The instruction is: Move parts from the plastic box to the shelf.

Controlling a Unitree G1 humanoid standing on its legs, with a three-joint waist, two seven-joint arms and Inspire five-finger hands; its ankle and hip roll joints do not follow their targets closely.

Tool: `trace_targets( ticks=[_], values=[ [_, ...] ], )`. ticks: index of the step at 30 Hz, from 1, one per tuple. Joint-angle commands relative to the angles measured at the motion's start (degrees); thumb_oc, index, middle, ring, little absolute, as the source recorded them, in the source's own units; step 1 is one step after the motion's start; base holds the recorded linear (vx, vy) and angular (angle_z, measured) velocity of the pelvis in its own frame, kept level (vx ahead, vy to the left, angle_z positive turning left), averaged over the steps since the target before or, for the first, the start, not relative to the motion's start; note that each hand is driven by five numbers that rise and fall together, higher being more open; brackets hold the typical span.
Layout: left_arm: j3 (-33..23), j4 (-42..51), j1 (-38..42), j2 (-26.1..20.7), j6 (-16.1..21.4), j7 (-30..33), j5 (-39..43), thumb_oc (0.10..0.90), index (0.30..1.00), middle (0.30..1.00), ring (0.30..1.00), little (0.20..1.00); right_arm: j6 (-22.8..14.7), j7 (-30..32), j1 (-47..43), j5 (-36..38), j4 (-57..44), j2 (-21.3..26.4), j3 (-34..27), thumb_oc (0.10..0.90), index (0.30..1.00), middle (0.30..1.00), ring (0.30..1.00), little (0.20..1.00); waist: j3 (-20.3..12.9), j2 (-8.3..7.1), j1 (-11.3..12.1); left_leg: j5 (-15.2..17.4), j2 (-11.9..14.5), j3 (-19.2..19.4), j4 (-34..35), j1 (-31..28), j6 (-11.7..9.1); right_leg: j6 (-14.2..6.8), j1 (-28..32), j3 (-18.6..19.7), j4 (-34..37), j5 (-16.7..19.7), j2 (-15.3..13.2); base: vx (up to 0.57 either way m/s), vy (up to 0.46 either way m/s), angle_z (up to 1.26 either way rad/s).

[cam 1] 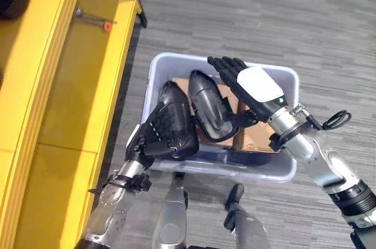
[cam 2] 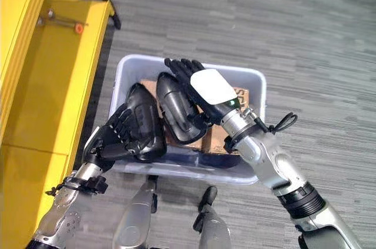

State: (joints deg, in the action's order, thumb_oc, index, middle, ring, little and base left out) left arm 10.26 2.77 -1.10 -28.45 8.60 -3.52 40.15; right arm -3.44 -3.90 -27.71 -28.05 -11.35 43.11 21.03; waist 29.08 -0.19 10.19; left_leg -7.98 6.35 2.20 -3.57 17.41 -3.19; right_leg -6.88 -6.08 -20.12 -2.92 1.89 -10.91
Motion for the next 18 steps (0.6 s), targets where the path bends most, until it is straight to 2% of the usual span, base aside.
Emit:
trace_targets(
  ticks=[1, 2, 5, 7, 11, 18],
  values=[
    [-1.07, 7.05, 0.25, -2.78, 3.86, -1.99, 0.46, 0.9, 1.0, 1.0, 1.0, 1.0, -2.28, 0.09, -4.06, 1.11, -5.5, 1.19, 0.86, 0.9, 1.0, 1.0, 1.0, 1.0, -3.92, -2.2, 0.46, 0.74, 2.65, 0.1, 1.01, -3.52, -0.12, -0.13, -1.68, 4.5, -5.05, 0.01, -2.43, -0.12, -0.022, 0.26],
    [-0.68, 7.08, 1.9, -3.26, 7.98, 2.66, -1.82, 0.9, 1.0, 1.0, 1.0, 1.0, 3.56, -3.09, -7.61, 0.71, -1.86, 2.39, 4.8, 0.9, 1.0, 1.0, 1.0, 1.0, -0.86, -0.58, 1.89, -0.93, 2.0, -2.13, 1.05, -0.13, 0.06, 0.86, -5.14, 4.2, -8.72, -1.61, -2.07, -0.12, -0.023, 0.23],
    [-2.47, 8.42, 1.71, -2.78, 10.33, 5.1, -3.78, 0.9, 1.0, 1.0, 1.0, 1.0, 4.79, -2.47, -7.56, -1.83, -0.53, 1.15, 5.24, 0.9, 1.0, 1.0, 1.0, 1.0, 0.71, -0.04, 2.62, -1.85, 1.75, -2.96, 1.33, 2.01, 0.29, 1.27, -7.31, 3.57, -10.94, -2.49, -1.95, -0.1, -0.072, 0.23],
    [-3.19, 8.66, 1.35, -2.31, 10.32, 5.58, -4.2, 0.9, 1.0, 1.0, 1.0, 1.0, 6.17, -2.99, -7.23, -4.05, -0.1, -0.1, 5.26, 0.9, 1.0, 1.0, 1.0, 1.0, 0.71, -0.05, 3.09, -2.26, 1.59, -3.41, 1.44, 3.67, 0.31, 1.47, -9.07, 2.98, -12.3, -2.86, -1.81, -0.03, -0.082, 0.14],
    [-4.58, 9.23, 0.25, -1.17, 10.99, 7.53, -5.43, 0.9, 1.0, 1.0, 1.0, 1.0, 12.91, -5.33, -7.37, -6.82, 1.28, -0.98, 6.32, 0.9, 1.0, 1.0, 1.0, 1.0, 0.71, 0.2, 3.77, -2.94, 1.44, -4.1, 1.59, 6.2, 0.2, 1.99, -11.75, 2.44, -14.34, -3.71, -1.45, -0.01, -0.038, 0.11],
    [-6.25, 10.73, -2.16, -0.02, 10.14, 6.56, -6.26, 0.9, 1.0, 1.0, 1.0, 1.0, 20.72, -6.95, -3.43, -12.31, 0.49, -2.25, 4.46, 0.9, 1.0, 1.0, 1.0, 1.0, 0.71, -0.31, 3.25, -3.16, 1.86, -3.66, 1.64, 8.25, 0.03, 2.34, -14.44, 2.58, -15.67, -4.12, -0.7, 0.0, -0.012, 0.01]
  ],
)
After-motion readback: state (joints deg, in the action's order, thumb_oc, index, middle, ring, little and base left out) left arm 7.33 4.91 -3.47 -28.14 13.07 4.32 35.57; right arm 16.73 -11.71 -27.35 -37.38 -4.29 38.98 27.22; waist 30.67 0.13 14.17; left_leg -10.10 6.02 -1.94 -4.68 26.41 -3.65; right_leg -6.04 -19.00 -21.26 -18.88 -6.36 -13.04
